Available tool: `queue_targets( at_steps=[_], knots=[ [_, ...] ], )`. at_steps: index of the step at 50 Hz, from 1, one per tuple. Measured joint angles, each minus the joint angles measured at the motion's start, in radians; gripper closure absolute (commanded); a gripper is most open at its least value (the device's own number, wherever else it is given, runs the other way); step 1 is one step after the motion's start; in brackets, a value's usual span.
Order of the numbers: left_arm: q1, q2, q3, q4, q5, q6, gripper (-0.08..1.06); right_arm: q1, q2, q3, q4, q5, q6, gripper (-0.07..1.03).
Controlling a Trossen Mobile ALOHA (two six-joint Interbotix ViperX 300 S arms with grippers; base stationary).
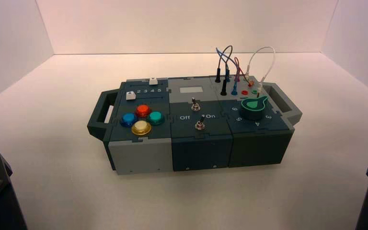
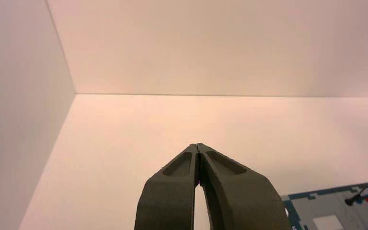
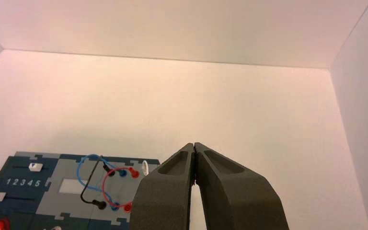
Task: Turn the knob to position 6.
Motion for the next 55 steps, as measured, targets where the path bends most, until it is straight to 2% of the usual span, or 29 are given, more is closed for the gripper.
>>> queue_targets(
  at_steps=[19, 26, 36, 41, 50, 55],
  knots=[
    [-0.103, 0.071, -0.002, 0.0, 0.049, 0.006, 1.01, 0.0, 0.017, 0.002, 0.006, 0.026, 0.0, 0.99],
    [-0.155, 0.13, -0.014, 0.0, 0.1, 0.008, 1.01, 0.002, 0.044, 0.0, 0.017, 0.063, 0.0, 0.99],
    [-0.311, 0.278, -0.049, 0.0, 0.233, 0.008, 1.01, 0.014, 0.172, -0.017, 0.038, 0.196, 0.002, 0.99],
    [-0.376, 0.342, -0.066, 0.0, 0.267, 0.008, 1.01, 0.026, 0.252, -0.018, 0.067, 0.268, 0.002, 0.99],
    [-0.522, 0.466, -0.101, -0.009, 0.302, 0.008, 1.01, 0.084, 0.344, -0.018, 0.104, 0.321, 0.002, 0.99],
    [-0.594, 0.525, -0.124, -0.015, 0.307, 0.008, 1.01, 0.127, 0.393, -0.018, 0.144, 0.334, 0.002, 0.99]
  ],
)
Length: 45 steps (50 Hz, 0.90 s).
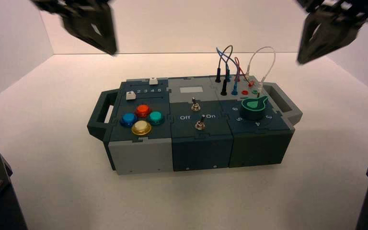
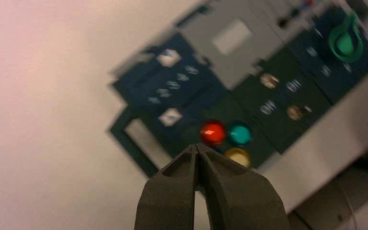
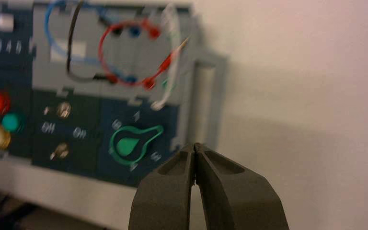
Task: Turn the knob to position 6.
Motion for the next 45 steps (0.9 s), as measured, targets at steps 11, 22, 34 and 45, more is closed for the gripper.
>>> queue_targets(
  at_steps=[11, 22, 34, 45],
  knots=[
    [-0.124, 0.089, -0.043, 0.0, 0.006, 0.0, 1.01, 0.049, 0.141, 0.0, 0.06, 0.003, 0.002, 0.99],
    [-0.176, 0.097, -0.046, -0.002, 0.006, 0.0, 1.01, 0.055, 0.219, 0.0, 0.069, -0.009, 0.0, 0.99],
    [-0.206, 0.101, -0.046, -0.002, 0.006, 0.0, 1.01, 0.071, 0.255, -0.002, 0.091, -0.021, -0.002, 0.99],
    [-0.209, 0.101, -0.048, -0.003, 0.009, 0.0, 1.01, 0.077, 0.284, -0.023, 0.095, -0.038, -0.002, 0.99]
  ],
)
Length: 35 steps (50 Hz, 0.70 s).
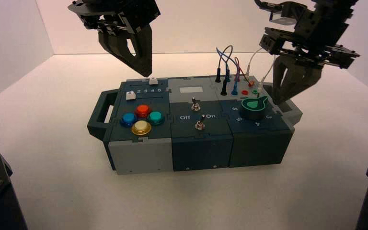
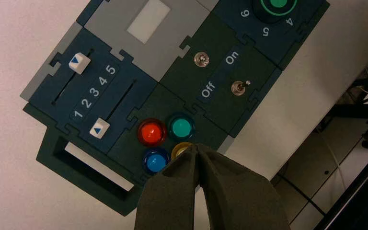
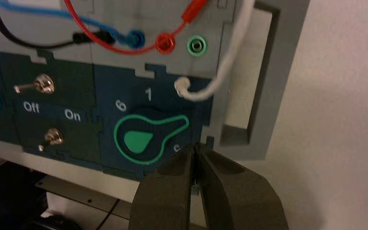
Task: Turn the knob to position 6.
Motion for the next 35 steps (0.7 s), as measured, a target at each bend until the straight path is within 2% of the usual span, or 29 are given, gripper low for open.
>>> queue_targets(
  at_steps=[16, 35],
  knots=[
    [0.0, -0.002, 0.0, 0.0, 0.005, 0.009, 1.01, 0.002, 0.06, -0.037, -0.005, -0.029, 0.0, 0.99],
    [0.0, -0.002, 0.0, 0.002, 0.008, 0.011, 1.01, 0.002, 0.109, -0.043, -0.006, -0.038, -0.002, 0.99]
  ],
)
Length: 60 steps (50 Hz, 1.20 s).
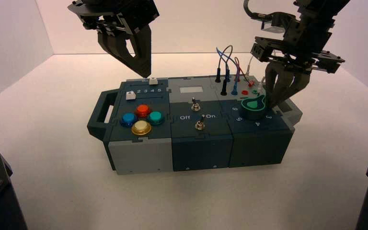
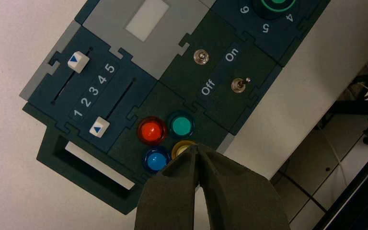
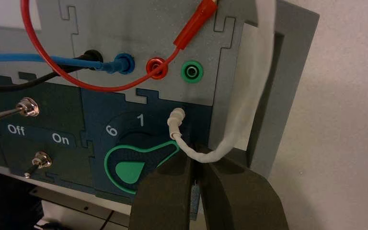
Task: Turn the knob to position 6.
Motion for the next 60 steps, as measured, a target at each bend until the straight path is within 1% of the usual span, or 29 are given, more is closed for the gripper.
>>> queue_targets(
  at_steps=[19, 29, 50, 60],
  knots=[
    [0.0, 0.0, 0.0, 0.0, 0.002, 0.009, 1.01, 0.011, 0.005, -0.038, 0.002, 0.031, -0.003, 0.99],
    [0.0, 0.002, 0.0, 0.0, 0.002, 0.014, 1.01, 0.028, 0.046, -0.078, 0.002, 0.054, -0.003, 0.99],
    [0.0, 0.0, 0.0, 0.0, 0.003, 0.015, 1.01, 0.058, 0.091, -0.129, 0.003, 0.071, -0.002, 0.99],
    [0.0, 0.002, 0.0, 0.0, 0.003, 0.023, 1.01, 0.066, 0.11, -0.147, 0.005, 0.084, -0.002, 0.99]
  ],
)
